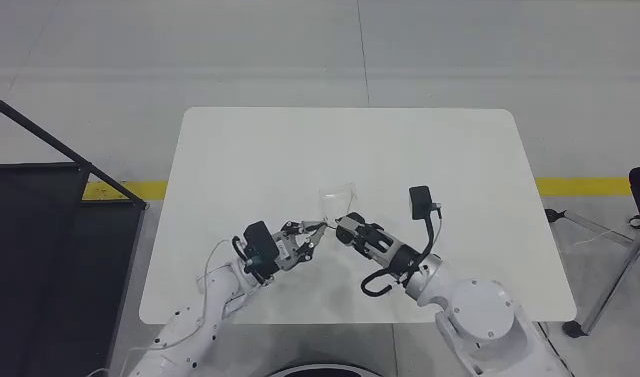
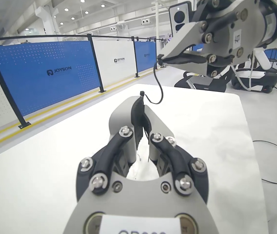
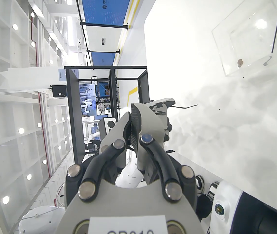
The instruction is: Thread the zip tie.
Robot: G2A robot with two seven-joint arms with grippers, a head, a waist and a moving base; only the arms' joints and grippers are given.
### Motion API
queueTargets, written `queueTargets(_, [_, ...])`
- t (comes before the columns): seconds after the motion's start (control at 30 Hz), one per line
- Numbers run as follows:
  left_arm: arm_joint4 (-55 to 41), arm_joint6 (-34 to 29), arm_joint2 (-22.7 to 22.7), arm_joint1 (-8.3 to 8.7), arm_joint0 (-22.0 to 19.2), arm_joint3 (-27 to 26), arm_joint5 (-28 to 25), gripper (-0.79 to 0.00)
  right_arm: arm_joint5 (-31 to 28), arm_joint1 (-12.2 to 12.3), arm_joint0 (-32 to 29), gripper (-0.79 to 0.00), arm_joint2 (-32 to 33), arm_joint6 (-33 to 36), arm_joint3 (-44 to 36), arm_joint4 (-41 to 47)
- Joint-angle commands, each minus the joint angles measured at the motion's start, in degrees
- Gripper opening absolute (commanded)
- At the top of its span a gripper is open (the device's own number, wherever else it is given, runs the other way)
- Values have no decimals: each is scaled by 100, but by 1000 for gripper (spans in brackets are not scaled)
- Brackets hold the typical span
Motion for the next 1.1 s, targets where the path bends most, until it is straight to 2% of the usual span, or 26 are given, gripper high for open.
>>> queueTargets(0.0, [112,25,7,6,5,11,89,-785,3,-2,3,-785,0,1,1,-1])
queueTargets(0.27, [-165,50,15,-14,0,57,217,-785,22,-10,4,-785,1,-8,0,-10])
queueTargets(0.5, [-860,22,-110,-27,0,76,-4,-785,0,-14,-23,-785,-7,-13,-12,-43])
queueTargets(0.77, [-1120,-50,-173,-33,17,45,-34,-785,62,-11,-20,-785,-59,13,-41,-253])
queueTargets(0.8, [-1125,-59,-176,-33,18,40,-36,-785,84,-12,-14,-720,-74,8,-48,-290])
queueTargets(0.83, [-1136,-61,-180,-33,21,36,-36,-785,107,-12,-7,-570,-91,4,-56,-336])
queueTargets(0.87, [-1140,-61,-181,-34,22,31,-36,-785,131,-13,-2,-502,-109,-1,-62,-382])
queueTargets(0.93, [-1147,-52,-185,-35,26,28,-35,-785,175,-17,6,-459,-135,-17,-68,-415])
queueTargets(1.07, [-1167,-48,-193,-37,30,24,-36,-785,216,-24,26,-462,-159,-26,-75,-451])
